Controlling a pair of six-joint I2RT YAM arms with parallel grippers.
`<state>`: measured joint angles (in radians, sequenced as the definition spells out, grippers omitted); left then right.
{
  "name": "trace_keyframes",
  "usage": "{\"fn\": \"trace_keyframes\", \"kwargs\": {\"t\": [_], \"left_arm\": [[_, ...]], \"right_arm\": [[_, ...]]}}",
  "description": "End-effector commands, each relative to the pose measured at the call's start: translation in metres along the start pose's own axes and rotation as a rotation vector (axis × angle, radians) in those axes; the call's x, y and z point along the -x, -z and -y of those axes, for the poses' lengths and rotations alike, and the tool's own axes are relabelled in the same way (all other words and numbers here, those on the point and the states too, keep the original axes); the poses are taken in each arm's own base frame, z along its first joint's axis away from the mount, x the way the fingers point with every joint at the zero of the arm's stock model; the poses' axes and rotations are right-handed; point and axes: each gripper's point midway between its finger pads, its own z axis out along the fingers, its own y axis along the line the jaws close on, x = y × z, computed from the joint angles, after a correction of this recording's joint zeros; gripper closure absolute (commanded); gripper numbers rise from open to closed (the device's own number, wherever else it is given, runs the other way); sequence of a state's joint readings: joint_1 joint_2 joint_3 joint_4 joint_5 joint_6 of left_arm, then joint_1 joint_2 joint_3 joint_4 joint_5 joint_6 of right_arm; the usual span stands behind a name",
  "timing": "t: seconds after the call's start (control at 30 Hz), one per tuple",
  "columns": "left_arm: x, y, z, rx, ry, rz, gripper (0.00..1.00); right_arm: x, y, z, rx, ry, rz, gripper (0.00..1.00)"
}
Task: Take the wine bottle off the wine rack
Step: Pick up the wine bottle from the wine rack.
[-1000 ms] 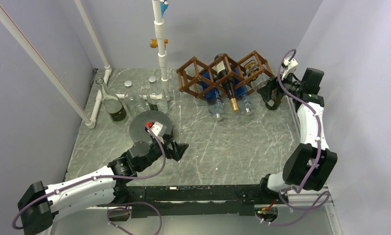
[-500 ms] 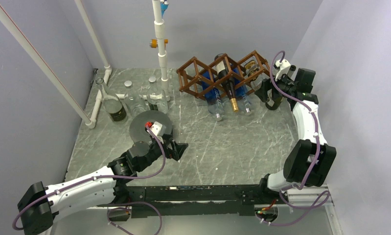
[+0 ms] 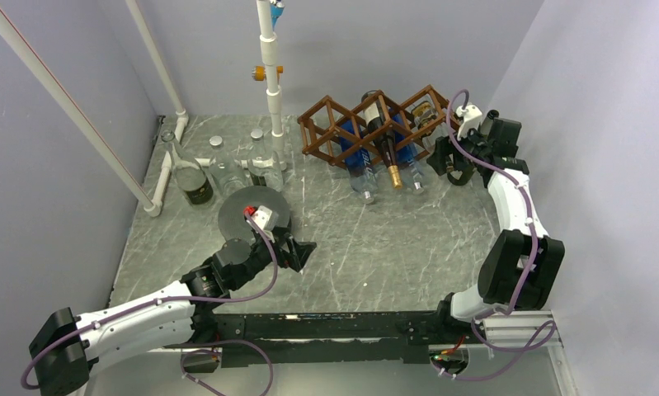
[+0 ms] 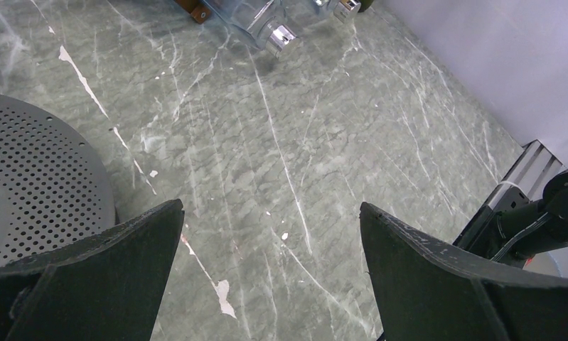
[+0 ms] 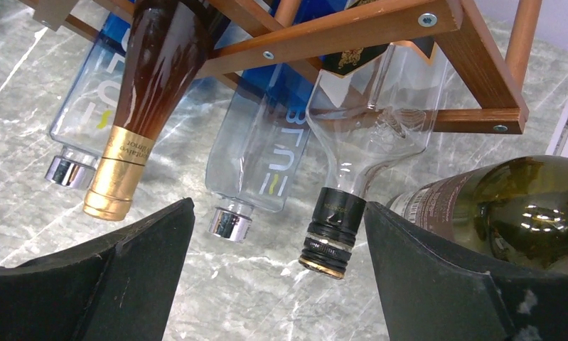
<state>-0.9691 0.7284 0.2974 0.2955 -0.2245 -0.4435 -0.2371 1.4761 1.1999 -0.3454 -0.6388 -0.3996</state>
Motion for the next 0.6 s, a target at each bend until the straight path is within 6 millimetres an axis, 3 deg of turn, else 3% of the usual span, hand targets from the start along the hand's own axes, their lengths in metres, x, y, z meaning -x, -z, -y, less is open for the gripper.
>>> {"fn": "trace_keyframes", "kwargs": {"t": [0.0, 0.57], "left_arm": [[0.010, 0.000, 0.007, -0.033, 0.033, 0.047, 0.00], [0.009, 0.000, 0.007, -0.036, 0.038, 0.046, 0.00]], "right_arm": [[0.005, -0.003, 0.009, -0.038, 0.038, 0.017, 0.07], [-0.002, -0.020, 0.020, -0.144, 0.011, 0.013, 0.07]]}}
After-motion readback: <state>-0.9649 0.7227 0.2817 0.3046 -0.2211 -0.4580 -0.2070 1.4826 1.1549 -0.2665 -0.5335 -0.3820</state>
